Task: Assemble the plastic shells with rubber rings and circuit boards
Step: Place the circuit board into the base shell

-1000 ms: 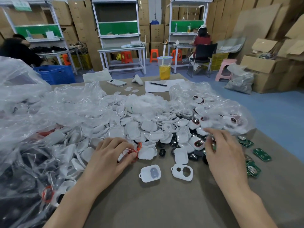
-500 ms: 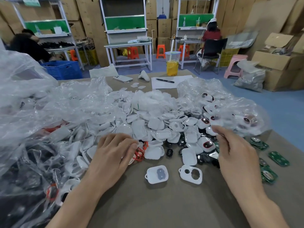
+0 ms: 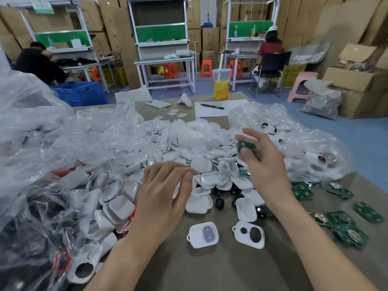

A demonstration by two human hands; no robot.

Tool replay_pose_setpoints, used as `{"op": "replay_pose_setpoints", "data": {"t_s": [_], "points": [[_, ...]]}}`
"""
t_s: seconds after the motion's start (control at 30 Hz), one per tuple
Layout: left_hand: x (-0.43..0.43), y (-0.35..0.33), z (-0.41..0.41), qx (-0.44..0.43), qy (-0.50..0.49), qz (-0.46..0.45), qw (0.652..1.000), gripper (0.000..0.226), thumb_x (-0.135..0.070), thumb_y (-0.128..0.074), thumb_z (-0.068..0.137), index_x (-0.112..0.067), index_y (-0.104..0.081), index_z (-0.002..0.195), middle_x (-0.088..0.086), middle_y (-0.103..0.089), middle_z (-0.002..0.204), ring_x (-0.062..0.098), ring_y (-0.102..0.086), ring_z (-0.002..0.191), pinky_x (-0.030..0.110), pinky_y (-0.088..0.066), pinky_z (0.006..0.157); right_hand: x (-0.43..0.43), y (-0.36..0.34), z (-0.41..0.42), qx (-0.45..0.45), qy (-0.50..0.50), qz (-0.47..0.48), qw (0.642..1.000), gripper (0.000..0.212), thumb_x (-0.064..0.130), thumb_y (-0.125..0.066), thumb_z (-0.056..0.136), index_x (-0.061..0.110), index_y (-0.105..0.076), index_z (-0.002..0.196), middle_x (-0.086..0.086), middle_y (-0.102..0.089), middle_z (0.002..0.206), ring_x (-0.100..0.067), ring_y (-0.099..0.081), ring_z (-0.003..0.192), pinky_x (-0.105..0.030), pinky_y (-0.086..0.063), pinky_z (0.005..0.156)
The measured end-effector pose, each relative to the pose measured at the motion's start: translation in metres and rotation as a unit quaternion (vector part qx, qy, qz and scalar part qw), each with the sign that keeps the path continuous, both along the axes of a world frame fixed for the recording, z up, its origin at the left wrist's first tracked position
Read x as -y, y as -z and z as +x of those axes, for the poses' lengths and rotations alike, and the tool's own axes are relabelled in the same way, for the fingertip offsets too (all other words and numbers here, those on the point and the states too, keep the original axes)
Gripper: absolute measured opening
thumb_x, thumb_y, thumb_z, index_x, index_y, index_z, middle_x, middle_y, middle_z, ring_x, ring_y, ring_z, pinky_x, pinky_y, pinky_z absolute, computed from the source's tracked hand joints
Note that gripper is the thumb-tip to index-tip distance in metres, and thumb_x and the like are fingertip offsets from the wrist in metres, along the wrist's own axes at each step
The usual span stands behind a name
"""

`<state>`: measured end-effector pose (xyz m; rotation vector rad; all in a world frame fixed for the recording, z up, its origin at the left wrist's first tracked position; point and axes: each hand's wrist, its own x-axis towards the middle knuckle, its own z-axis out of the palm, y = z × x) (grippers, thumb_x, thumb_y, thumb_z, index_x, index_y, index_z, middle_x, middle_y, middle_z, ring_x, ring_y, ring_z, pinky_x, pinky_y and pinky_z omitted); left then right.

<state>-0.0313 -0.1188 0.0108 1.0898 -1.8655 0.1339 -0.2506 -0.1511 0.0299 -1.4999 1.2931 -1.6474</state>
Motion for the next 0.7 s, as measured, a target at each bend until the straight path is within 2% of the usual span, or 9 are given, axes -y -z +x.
{"op": "replay_pose_setpoints", "data": {"t_s": [0.1,0.17,0.23,0.33,0.4,0.53,0.6,0.7], "points": [[-0.005,-0.005,-0.001,-0.124,0.036,0.12,0.984,0.021,-0.043,-0.045,0.101,-0.041,-0.066,0.103,-0.023,-0.067,0.104,0.004,-0.058,0.108,0.018,-0.042,0.086,-0.006,-0.001,0.018,0.125,-0.136,0.025,0.982,0.033,-0.002,-0.061,0.095,0.025,-0.063,0.115,-0.009,-0.067,0.115,-0.016,-0.073,0.096,-0.023,-0.057,0.082],[-0.006,-0.006,-0.004,-0.227,0.066,0.208,0.949,0.015,-0.046,-0.053,0.097,-0.043,-0.066,0.105,-0.02,-0.071,0.102,0.002,-0.064,0.104,0.011,-0.046,0.079,-0.012,0.001,0.027,0.143,-0.201,0.064,0.967,0.033,0.001,-0.069,0.09,0.025,-0.069,0.112,-0.013,-0.07,0.106,-0.024,-0.074,0.095,-0.025,-0.058,0.081],[-0.003,-0.007,-0.006,-0.289,0.094,0.252,0.919,0.01,-0.038,-0.063,0.096,-0.044,-0.067,0.103,-0.015,-0.074,0.099,0.003,-0.069,0.097,0.01,-0.049,0.079,-0.015,0.0,0.034,0.141,-0.228,0.096,0.959,0.03,0.004,-0.075,0.085,0.027,-0.074,0.104,-0.009,-0.075,0.099,-0.024,-0.075,0.091,-0.026,-0.059,0.077],[-0.002,-0.01,-0.007,-0.315,0.129,0.284,0.896,0.016,-0.025,-0.065,0.097,-0.04,-0.072,0.096,-0.01,-0.076,0.094,0.009,-0.072,0.089,0.017,-0.055,0.079,-0.018,-0.001,0.04,0.129,-0.237,0.119,0.955,0.02,0.013,-0.076,0.079,0.026,-0.079,0.094,-0.006,-0.078,0.093,-0.019,-0.075,0.083,-0.021,-0.058,0.07],[-0.003,-0.012,-0.006,-0.326,0.14,0.288,0.889,0.019,-0.021,-0.064,0.097,-0.037,-0.074,0.092,-0.009,-0.075,0.084,0.007,-0.07,0.08,0.014,-0.053,0.074,-0.019,-0.001,0.042,0.129,-0.25,0.131,0.951,0.018,0.021,-0.074,0.077,0.027,-0.081,0.093,-0.007,-0.078,0.092,-0.019,-0.076,0.08,-0.02,-0.058,0.069],[-0.003,-0.015,-0.005,-0.359,0.144,0.302,0.871,0.024,-0.016,-0.062,0.097,-0.034,-0.076,0.089,-0.01,-0.071,0.071,0.003,-0.066,0.069,0.011,-0.05,0.067,-0.019,-0.001,0.038,0.191,-0.303,0.167,0.918,0.024,0.025,-0.064,0.086,0.021,-0.079,0.103,-0.013,-0.076,0.105,-0.026,-0.075,0.094,-0.022,-0.058,0.077],[-0.002,-0.015,-0.003,-0.369,0.149,0.314,0.862,0.023,-0.016,-0.061,0.098,-0.03,-0.077,0.089,-0.008,-0.071,0.071,0.004,-0.066,0.069,0.012,-0.05,0.067,-0.02,-0.001,0.038,0.217,-0.336,0.18,0.899,0.027,0.025,-0.062,0.088,0.016,-0.077,0.108,-0.014,-0.075,0.111,-0.028,-0.073,0.101,-0.023,-0.058,0.082],[0.0,-0.012,0.0,-0.387,0.163,0.331,0.845,0.019,-0.019,-0.062,0.098,-0.027,-0.078,0.091,-0.004,-0.072,0.072,0.008,-0.065,0.069,0.016,-0.052,0.066,-0.021,-0.001,0.038,0.232,-0.347,0.186,0.889,0.028,0.024,-0.061,0.087,0.016,-0.077,0.109,-0.014,-0.074,0.112,-0.027,-0.073,0.102,-0.023,-0.057,0.082]]}}
